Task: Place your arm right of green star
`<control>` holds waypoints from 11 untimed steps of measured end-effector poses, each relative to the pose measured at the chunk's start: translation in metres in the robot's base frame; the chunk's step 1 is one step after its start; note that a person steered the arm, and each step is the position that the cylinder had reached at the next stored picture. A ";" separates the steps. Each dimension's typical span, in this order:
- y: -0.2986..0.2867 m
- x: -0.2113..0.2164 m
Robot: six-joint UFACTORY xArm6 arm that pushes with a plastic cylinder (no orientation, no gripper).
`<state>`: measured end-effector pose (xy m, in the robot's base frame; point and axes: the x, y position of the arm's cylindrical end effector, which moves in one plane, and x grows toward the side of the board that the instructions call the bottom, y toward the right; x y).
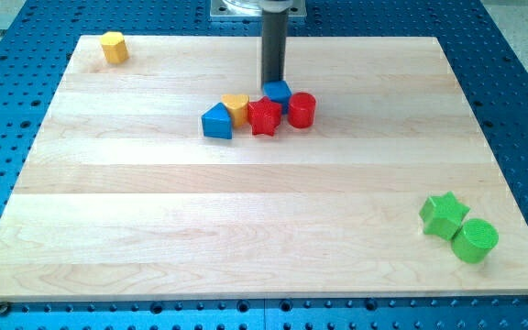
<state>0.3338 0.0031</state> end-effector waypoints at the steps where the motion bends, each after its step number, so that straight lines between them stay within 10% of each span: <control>1: 0.039 0.002; 5: 0.139 0.075; 7: 0.336 0.074; 11: 0.282 0.190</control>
